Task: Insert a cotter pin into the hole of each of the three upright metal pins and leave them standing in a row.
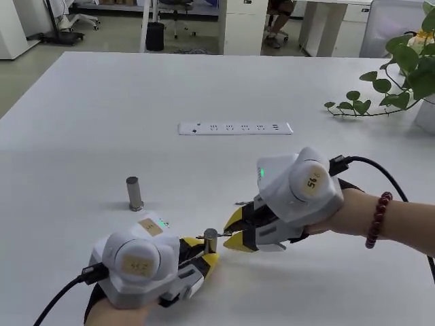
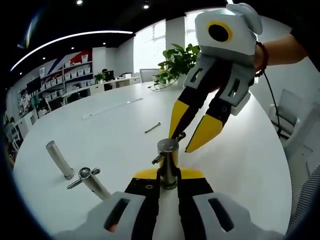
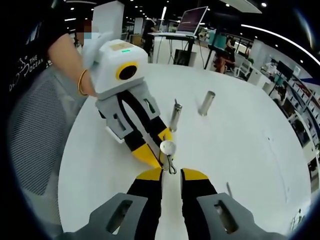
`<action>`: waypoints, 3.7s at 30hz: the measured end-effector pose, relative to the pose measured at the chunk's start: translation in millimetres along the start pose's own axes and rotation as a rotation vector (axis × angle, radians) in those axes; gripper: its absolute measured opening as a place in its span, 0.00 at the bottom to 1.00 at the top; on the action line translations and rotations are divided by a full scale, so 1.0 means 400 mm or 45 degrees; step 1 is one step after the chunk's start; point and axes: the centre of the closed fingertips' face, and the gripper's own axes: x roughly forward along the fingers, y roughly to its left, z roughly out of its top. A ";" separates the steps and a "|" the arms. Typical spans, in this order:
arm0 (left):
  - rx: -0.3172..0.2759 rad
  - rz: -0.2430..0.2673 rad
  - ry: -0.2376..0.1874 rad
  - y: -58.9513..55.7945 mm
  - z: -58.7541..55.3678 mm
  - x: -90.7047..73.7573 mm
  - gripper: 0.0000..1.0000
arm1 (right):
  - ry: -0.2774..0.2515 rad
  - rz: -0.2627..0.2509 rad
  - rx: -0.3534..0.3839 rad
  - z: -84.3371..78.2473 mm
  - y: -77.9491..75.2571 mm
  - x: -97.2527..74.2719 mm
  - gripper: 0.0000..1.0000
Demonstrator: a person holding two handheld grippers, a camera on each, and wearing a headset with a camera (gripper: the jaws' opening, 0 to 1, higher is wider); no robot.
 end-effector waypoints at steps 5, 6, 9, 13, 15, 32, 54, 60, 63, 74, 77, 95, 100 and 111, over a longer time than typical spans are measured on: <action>-0.004 -0.001 0.000 0.000 0.000 0.000 0.10 | -0.022 -0.013 0.034 -0.001 -0.008 -0.017 0.06; -0.003 -0.002 0.000 0.000 0.000 0.000 0.10 | -0.027 -0.016 0.040 0.000 -0.010 -0.020 0.05; -0.004 -0.001 -0.003 0.000 0.000 0.001 0.10 | -0.033 -0.017 0.045 0.005 -0.012 -0.018 0.02; -0.003 -0.003 -0.012 0.000 0.000 0.001 0.10 | -0.035 -0.007 0.042 0.008 -0.005 -0.012 0.00; 0.001 -0.005 -0.015 0.000 0.000 0.000 0.10 | -0.045 -0.005 0.043 0.013 -0.004 -0.010 0.00; 0.011 -0.018 -0.022 -0.002 0.000 0.001 0.10 | -0.058 0.004 0.034 0.032 -0.001 0.004 0.00; -0.076 -0.019 0.021 0.009 -0.010 -0.047 0.21 | -0.115 0.011 0.098 0.064 0.000 0.013 0.14; -0.078 -0.031 0.010 0.011 -0.006 -0.072 0.28 | -0.109 0.045 0.138 0.064 0.005 0.029 0.14; -0.083 -0.039 0.008 0.011 -0.004 -0.080 0.29 | -0.108 0.050 0.137 0.064 0.005 0.037 0.13; -0.080 -0.057 -0.004 0.006 0.002 -0.116 0.33 | -0.104 0.063 0.140 0.066 0.007 0.048 0.09; -0.065 -0.054 -0.013 0.006 0.003 -0.125 0.33 | -0.109 0.067 0.157 0.067 0.006 0.048 0.09; -0.076 -0.058 -0.040 0.002 0.005 -0.194 0.44 | -0.112 0.058 0.204 0.069 0.008 0.047 0.08; -0.096 -0.038 -0.049 0.011 0.007 -0.213 0.53 | -0.105 0.052 0.197 0.069 0.007 0.046 0.08; -0.108 -0.004 -0.059 0.028 0.005 -0.243 0.70 | -0.096 0.037 0.204 0.077 -0.021 0.043 0.08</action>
